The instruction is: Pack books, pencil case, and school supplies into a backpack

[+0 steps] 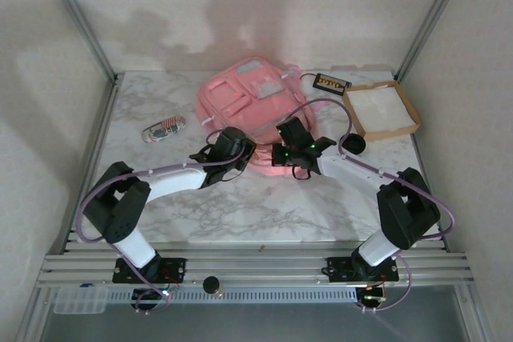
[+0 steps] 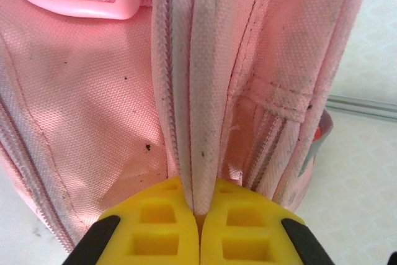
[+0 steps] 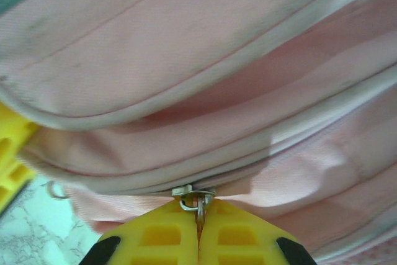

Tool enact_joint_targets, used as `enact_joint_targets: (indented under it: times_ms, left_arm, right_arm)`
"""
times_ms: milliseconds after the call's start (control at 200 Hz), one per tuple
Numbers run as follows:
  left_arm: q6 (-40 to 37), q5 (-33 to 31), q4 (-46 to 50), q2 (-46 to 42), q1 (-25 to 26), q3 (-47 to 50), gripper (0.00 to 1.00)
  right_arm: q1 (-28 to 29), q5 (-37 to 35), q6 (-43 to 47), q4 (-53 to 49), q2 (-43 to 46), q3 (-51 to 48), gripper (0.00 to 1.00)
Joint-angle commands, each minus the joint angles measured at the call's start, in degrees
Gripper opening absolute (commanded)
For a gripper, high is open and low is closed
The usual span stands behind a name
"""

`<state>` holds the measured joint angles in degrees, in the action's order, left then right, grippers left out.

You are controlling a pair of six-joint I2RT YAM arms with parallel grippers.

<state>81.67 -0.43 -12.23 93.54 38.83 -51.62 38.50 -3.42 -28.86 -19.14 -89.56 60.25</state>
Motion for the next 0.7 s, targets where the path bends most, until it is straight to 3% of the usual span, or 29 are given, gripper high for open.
enact_joint_targets:
  times_ms: [0, 215, 360, 586, 631, 691]
  left_arm:
    - [-5.99, -4.76, 5.9, -5.3, -2.82, 2.75, 0.0]
    - [-18.76, 0.97, 10.31, -12.92, -9.8, 7.03, 0.0]
    - [-29.66, 2.69, 16.96, -14.18, -18.11, 5.77, 0.0]
    - [-35.62, 9.34, 15.24, -9.92, -30.01, 2.41, 0.0]
    - [-36.62, 11.13, 15.28, -9.41, -31.05, 1.35, 0.1]
    - [-37.17, 11.96, 15.39, -10.71, -31.53, 1.27, 0.35]
  right_arm:
    - [-3.05, -4.56, 2.01, -1.93, 2.87, -1.14, 0.0]
    - [-7.14, -6.33, 5.67, -3.97, 2.73, 0.49, 0.0]
    - [-7.15, -6.55, 6.93, -6.07, 2.32, 2.17, 0.0]
    - [1.02, -0.78, 2.3, -4.12, 1.61, 2.65, 0.0]
    - [2.83, 1.49, 0.74, -1.98, 1.39, 2.61, 0.0]
    - [3.36, 3.49, -1.16, 1.46, 1.58, 1.59, 0.0]
